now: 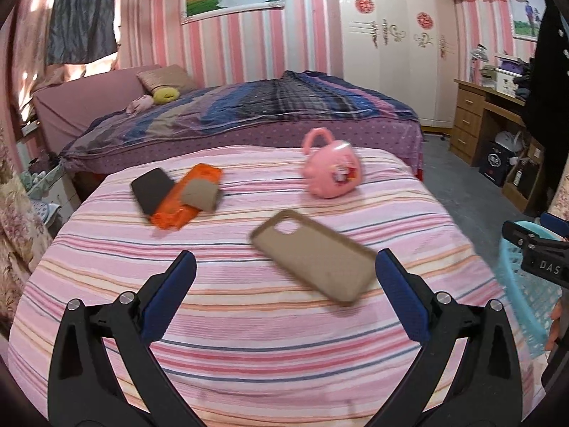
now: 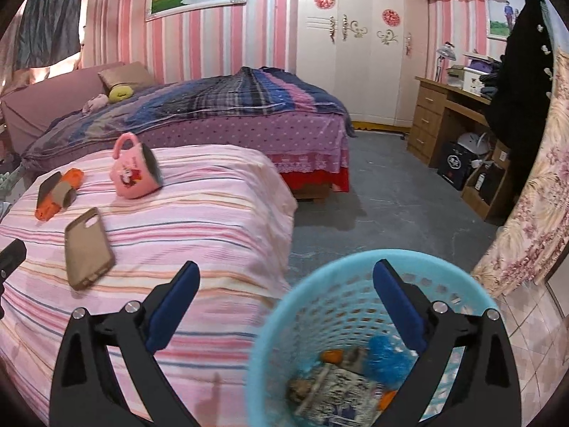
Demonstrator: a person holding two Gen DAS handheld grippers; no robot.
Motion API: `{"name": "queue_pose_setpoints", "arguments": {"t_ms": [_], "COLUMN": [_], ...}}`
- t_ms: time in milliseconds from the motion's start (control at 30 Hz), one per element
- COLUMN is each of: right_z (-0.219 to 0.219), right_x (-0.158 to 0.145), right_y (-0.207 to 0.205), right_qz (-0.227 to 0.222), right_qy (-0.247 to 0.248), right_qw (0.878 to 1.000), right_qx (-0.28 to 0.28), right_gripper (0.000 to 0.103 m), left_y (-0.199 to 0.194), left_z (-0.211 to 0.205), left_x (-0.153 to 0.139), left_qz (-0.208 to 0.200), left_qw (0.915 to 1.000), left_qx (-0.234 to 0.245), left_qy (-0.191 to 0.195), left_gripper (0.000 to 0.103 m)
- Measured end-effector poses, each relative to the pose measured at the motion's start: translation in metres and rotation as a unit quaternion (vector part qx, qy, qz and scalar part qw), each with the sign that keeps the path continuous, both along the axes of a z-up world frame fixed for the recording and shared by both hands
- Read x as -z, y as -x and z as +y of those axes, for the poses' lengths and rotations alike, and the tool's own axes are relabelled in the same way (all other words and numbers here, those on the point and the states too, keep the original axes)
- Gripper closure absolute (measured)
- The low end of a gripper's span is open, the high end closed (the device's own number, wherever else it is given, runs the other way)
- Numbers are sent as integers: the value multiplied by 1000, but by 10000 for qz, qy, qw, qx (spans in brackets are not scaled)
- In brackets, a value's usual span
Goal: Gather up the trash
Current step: 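Move both open grippers back over the bed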
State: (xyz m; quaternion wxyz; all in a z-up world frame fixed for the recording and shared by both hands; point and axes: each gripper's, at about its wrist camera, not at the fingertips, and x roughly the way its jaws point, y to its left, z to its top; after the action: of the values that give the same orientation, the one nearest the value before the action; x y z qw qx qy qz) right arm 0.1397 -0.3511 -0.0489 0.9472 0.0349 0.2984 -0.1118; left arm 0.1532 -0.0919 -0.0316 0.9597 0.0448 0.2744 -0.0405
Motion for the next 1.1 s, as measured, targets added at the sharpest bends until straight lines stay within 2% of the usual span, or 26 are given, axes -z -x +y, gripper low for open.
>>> {"name": "queue_pose_setpoints", "arguments": {"t_ms": [333,600,800,967,1100], "right_z": [46,68,88,95,109], "right_x": [4,9,13,14,16], "right_y": [-32,-51,-65,-74,-78], "right_qz": [99,261,293,315,232], "right_qy": [74,81,116,34,147], "right_qw": [9995,9985,9982,9980,9977], "right_qx": [-274,-475,-517,-542,-617], "right_gripper": [7,7,7,7,7], "left_y": [-30,-67,-100,-121,-132], "left_z": [59,97,119,137,146], "left_x": [4,-1,3,19,25], "left_qz": [6,24,91,394,494], "left_qw": [9987,9973,9964,9950,9952], "left_qx": [-491,-725,-840,-917,-831], "left_qy": [-149,124,-2,96,-121], "left_gripper": [5,6,5,6,6]}}
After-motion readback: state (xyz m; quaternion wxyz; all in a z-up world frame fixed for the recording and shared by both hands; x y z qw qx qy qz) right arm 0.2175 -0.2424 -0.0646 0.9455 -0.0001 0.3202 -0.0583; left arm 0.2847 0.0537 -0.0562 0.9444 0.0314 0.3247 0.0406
